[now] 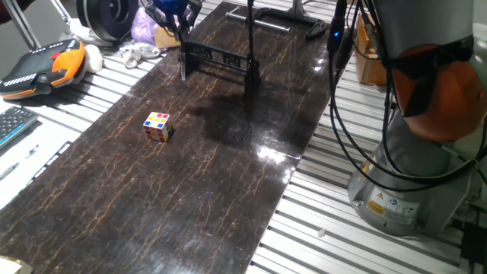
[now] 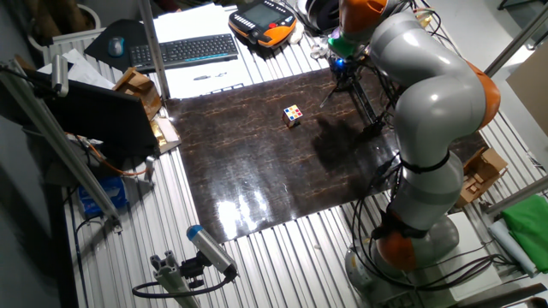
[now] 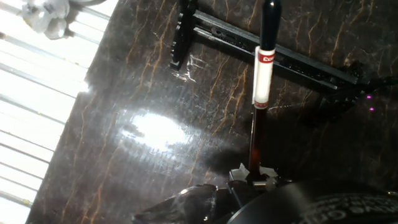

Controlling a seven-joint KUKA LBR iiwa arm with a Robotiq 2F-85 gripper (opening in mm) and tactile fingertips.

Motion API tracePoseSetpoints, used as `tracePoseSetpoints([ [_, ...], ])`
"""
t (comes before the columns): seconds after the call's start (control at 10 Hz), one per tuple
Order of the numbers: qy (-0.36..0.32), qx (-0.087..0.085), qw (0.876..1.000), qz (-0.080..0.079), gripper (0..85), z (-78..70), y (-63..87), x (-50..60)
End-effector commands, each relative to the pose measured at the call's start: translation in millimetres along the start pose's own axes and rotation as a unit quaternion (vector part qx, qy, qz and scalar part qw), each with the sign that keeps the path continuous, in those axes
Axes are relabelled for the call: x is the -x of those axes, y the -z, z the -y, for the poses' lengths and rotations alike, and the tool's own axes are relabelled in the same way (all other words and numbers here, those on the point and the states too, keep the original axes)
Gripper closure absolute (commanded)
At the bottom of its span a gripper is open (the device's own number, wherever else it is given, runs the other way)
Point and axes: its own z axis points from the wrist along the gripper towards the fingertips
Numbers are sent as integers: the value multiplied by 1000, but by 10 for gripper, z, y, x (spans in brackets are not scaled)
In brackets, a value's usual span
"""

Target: Place the brush on the pen rack

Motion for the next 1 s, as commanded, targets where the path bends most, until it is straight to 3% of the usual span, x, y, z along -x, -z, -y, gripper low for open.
tracePoseSetpoints([
  [0.0,1,7,1000,6,843,0,5,1],
  [0.2,0,15,1000,1,843,0,5,1],
  [0.4,7,7,1000,2,843,0,5,1],
  [0.7,15,4,1000,0,843,-14,56,138],
  [0.9,14,3,1000,0,843,-33,73,150],
])
